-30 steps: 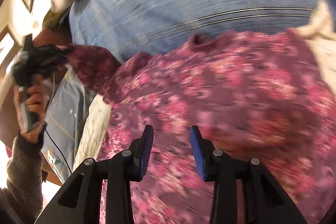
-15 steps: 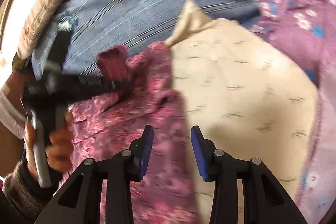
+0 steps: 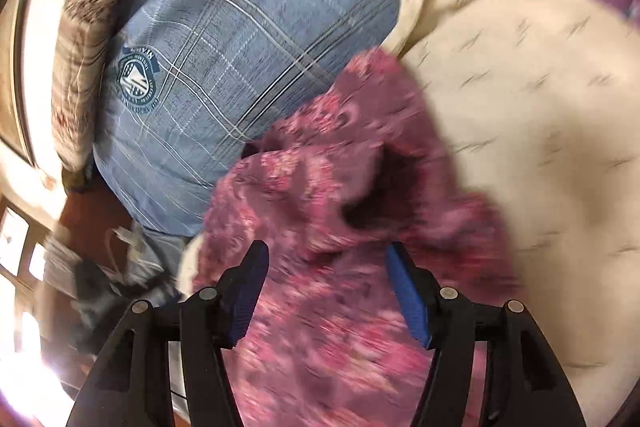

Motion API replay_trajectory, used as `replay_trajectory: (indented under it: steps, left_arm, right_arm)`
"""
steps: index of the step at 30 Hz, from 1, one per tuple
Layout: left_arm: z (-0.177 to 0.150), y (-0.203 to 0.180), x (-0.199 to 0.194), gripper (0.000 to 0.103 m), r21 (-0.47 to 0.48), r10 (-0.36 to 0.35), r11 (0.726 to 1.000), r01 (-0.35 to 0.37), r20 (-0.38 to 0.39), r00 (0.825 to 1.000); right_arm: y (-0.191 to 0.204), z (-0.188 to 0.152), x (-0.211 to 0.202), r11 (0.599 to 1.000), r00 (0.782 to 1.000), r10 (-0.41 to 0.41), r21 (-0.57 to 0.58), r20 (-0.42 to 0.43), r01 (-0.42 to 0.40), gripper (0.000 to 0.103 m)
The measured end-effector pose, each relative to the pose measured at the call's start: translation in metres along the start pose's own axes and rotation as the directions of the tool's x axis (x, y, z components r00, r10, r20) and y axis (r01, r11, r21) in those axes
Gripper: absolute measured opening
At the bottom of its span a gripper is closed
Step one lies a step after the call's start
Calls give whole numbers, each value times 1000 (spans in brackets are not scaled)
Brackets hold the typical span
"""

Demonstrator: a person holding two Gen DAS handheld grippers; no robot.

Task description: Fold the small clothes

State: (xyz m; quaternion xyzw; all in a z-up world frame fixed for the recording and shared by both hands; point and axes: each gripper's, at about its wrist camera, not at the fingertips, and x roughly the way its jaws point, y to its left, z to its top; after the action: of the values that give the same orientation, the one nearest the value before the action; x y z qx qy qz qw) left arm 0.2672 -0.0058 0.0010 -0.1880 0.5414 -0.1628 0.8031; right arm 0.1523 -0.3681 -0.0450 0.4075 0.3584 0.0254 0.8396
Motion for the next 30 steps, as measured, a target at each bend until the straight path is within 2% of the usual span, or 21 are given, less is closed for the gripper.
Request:
replay_trajectory:
  steps: [2,4,5,6,7,8,9,11,12,14,16,17,18,20,23,24,26,27,28,30]
  left_arm:
    - [2,13,16,82,-55,-20,998,18,-30,999]
    - [10,15,36,82,-79,11,997,-15,-51,999]
    - [14,15,41,78,-82,33,996,-37,-56,998]
    - [13,14,45,53,-88,50,995,-55,-56,997]
    - [16,14,45,18,-99,43,994,-48,-57,997]
    - [16,15,41,13,-112,21,993,-27,-52,998]
    - [15,17,32,13,-127,-16,992,12,-32,999]
    - [11,18,23,13,-115,-21,993,20,-3,1000]
    - [7,18,22,13,-106,-13,994,13,1,1000]
    - [-3,22,33,13,-99,31,994,-33,-27,999]
    - [-11,28,45,13,-98,61,993,-66,-53,997]
    - [-13,29,44,13,-97,61,993,-65,-44,997]
    - [-14,29,40,13,-95,59,993,-63,-37,998]
    - [-16,29,27,13,-99,51,994,-55,-48,998]
    - [-21,31,-4,14,-67,47,997,-49,-24,999]
    - [-25,31,-16,17,-46,46,998,-47,-11,999]
    - [-40,40,-41,37,-7,63,998,-62,10,998]
    - [-48,45,-53,54,9,77,997,-77,18,997]
    - [-59,52,-61,61,24,103,994,-104,27,994]
    - [-76,64,-75,61,48,126,991,-128,27,992]
  right_arm:
    - [2,3,19,999,1000,-26,40,-7,27,64]
    - [0,9,31,995,998,-60,78,6,59,64]
    - [-3,12,35,992,997,-80,102,2,79,53]
    - [-3,19,39,989,996,-88,120,-9,88,36]
    - [0,27,41,990,996,-88,107,-24,91,7]
    - [9,39,36,995,997,-73,70,-17,74,6]
    - [20,51,19,999,998,-33,29,53,31,6]
    - [33,71,-12,999,985,21,-43,170,-14,6]
    - [29,75,-14,999,985,17,-42,170,-10,6]
    - [10,77,4,998,993,-55,-6,102,56,6]
    - [-20,66,39,982,983,-186,31,-11,186,7]
    - [-31,61,49,978,979,-200,47,-42,202,7]
    - [-41,55,55,981,983,-176,69,-51,180,6]
    - [-42,51,43,987,991,-137,89,5,136,14]
    - [-35,44,14,990,991,-127,71,37,125,28]
    - [-34,39,-4,992,991,-113,60,66,109,31]
    - [-33,26,-32,993,988,-115,44,106,111,45]
    - [-36,15,-50,990,983,-140,28,119,137,47]
    - [-39,7,-62,988,981,-156,17,117,155,50]
    - [-46,-13,-81,982,978,-188,-8,90,189,50]
